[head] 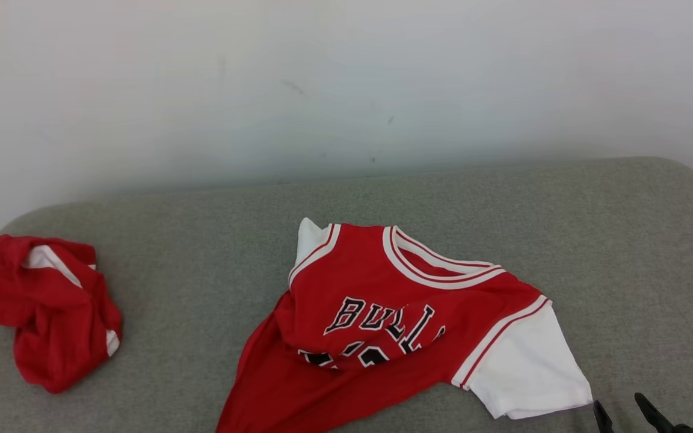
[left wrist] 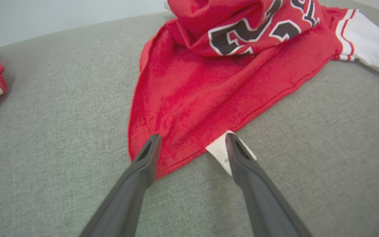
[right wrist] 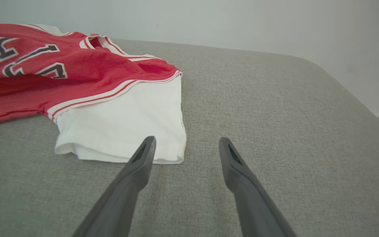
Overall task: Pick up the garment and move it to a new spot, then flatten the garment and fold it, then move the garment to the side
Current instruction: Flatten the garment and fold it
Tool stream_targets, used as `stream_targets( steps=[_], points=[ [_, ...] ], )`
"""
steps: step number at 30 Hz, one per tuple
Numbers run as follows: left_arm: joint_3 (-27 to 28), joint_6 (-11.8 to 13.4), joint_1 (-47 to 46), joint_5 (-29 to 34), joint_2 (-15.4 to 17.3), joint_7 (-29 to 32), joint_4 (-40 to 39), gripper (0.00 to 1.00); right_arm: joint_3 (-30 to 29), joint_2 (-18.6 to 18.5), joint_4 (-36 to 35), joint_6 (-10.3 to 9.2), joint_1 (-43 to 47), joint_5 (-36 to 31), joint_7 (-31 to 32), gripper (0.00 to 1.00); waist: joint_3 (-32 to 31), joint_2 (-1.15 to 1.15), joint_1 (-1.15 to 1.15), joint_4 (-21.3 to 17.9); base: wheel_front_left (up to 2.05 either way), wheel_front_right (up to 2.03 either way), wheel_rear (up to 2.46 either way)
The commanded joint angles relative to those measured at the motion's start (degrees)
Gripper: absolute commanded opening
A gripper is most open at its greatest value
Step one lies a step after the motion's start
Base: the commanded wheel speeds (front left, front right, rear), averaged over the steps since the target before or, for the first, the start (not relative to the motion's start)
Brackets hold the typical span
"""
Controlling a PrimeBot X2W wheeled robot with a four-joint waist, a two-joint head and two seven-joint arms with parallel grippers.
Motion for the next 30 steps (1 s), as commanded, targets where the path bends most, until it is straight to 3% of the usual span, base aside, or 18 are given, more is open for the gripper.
stream_targets(
  steps=[1,22,30],
  points=[
    [-0.1,0.2,-1.1,0.8,0.9,0.5,0.9,1.0,0.4,-0.7,1.0,-0.11,-1.1,0.8,-0.1,1.0,0.7,0.0,0.0,0.3,0.0,0.0,0.0],
    [-2.3,2.3,-8.0,3.0,1.8,1.5,6.5,1.0,10.6,-3.0,10.3,-0.11,-10.7,10.0,-0.6,1.0,6.2,0.0,0.0,2.2,0.0,0.0,0.0],
    [-3.0,1.5,-9.4,2.3,2.3,2.1,8.5,1.0,14.5,-3.0,11.1,-0.12,-13.2,12.3,-1.0,1.0,7.6,0.0,0.0,2.1,0.0,0.0,0.0]
  ],
)
